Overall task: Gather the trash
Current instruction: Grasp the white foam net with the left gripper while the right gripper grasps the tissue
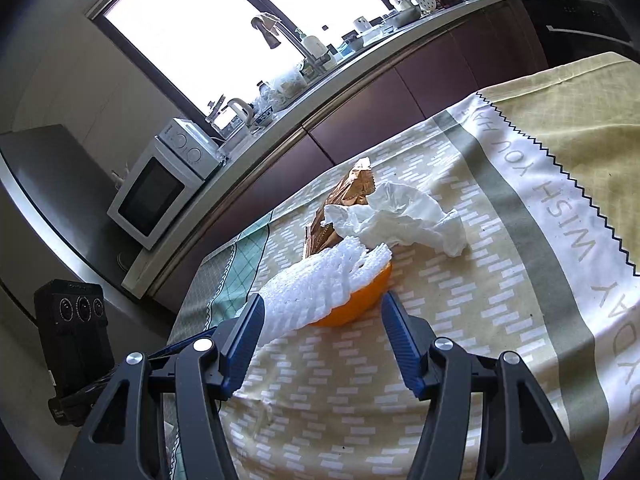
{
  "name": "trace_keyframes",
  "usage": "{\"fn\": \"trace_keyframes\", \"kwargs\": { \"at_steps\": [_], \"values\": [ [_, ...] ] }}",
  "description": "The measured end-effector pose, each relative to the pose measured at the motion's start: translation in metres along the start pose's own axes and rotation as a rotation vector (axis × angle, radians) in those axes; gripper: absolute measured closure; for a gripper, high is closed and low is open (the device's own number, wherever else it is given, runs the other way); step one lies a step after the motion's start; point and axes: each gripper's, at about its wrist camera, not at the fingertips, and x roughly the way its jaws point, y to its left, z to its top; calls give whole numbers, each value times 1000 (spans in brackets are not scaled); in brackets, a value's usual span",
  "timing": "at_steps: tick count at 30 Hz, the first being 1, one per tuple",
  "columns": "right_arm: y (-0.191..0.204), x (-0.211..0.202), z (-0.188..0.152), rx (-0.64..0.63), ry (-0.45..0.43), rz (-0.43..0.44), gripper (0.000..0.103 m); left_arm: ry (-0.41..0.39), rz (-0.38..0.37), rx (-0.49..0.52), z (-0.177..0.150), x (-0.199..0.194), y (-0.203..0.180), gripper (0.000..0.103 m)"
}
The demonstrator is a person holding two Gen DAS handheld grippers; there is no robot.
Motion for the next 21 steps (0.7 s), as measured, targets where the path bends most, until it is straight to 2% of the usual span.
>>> {"fn": "trace_keyframes", "kwargs": {
  "at_steps": [11,12,13,15,16,18,19,21],
  "values": [
    [-12,-7,0,2,4,-4,44,63,-111,-79,23,46,-1,49],
    [-13,-7,0,2,6,-4,44,66,-119,-85,24,48,-1,52],
    [-13,-7,0,2,7,-4,44,70,-130,-90,25,51,-1,65],
    [-13,-7,-1,-1,11,-5,44,79,-144,-93,27,56,-3,74],
    [-14,-7,-1,-2,13,-5,44,79,-148,-88,27,58,-4,83],
    [-14,-8,-1,-8,12,-10,44,77,-149,-80,26,60,-6,86],
    [-14,-9,0,-11,11,-13,44,75,-156,-79,26,60,-7,94],
    [-15,-9,2,-18,8,-23,44,69,-157,-77,24,60,-9,96]
  ]
}}
